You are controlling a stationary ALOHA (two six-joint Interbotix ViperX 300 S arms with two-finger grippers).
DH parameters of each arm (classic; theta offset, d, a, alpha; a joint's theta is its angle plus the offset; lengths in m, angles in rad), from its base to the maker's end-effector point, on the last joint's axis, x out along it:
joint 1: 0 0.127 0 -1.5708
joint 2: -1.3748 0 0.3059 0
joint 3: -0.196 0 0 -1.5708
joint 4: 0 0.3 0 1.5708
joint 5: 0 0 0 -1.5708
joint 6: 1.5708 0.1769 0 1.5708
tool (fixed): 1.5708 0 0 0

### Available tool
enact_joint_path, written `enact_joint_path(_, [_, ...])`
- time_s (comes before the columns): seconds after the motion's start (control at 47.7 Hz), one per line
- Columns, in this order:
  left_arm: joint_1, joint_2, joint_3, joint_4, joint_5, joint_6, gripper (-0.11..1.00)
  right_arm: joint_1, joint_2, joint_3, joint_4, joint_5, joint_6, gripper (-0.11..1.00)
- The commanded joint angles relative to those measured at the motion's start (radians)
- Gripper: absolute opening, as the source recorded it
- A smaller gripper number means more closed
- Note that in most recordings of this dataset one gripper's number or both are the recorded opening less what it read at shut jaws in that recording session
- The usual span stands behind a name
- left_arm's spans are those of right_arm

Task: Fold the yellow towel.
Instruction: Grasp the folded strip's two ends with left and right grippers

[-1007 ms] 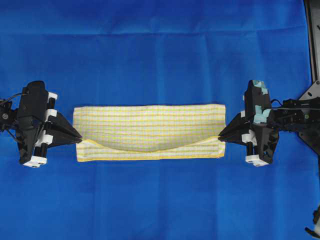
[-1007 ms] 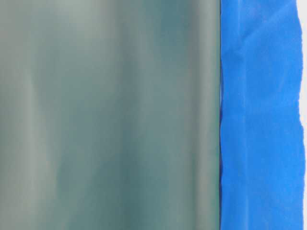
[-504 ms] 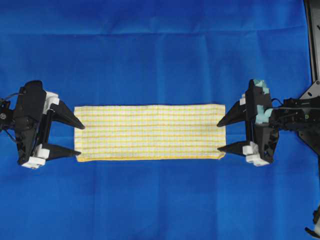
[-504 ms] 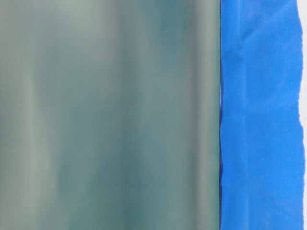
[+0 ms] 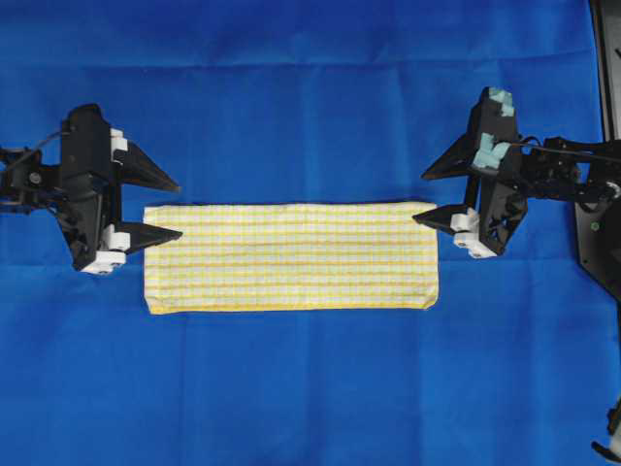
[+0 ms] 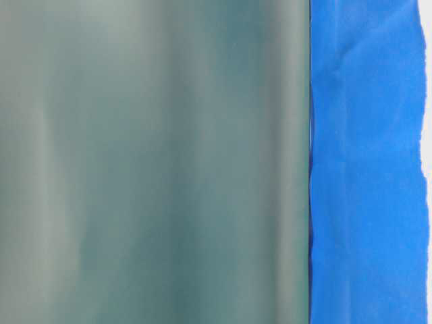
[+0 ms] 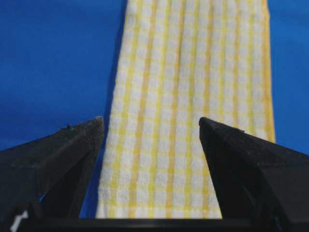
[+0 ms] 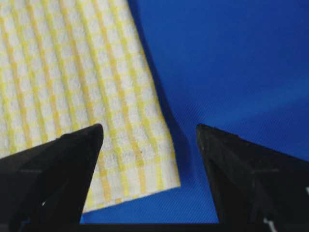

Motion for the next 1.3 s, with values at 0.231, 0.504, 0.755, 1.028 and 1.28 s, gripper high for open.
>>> enact_joint_path(0.231, [0.057,0.146,-0.014,0.0,-0.012,0.003,0.73,-0.048,0.152,-0.028,-0.006,-0.009,-0.003,0.77])
enact_joint_path(0.504, [0.077,0.235,-0.017,0.0,-0.003,-0.006,0.66,-0.052,0.216,-0.034,-0.006,-0.02,-0.002,0.75])
enact_joint_path(0.755, [0.067,0.235,-0.021,0.0,0.064,-0.008,0.18,-0.038,0.216,-0.04,-0.023,-0.011,-0.017,0.38])
enact_joint_path(1.028, [0.052,0.222,-0.037,-0.002,0.089,-0.006,0.02,-0.029,0.193,-0.052,-0.043,0.005,-0.017,0.02])
enact_joint_path(1.28, [0.051,0.118,-0.058,0.0,0.15,-0.003,0.02,-0.032,0.089,-0.04,-0.043,0.009,-0.009,0.02])
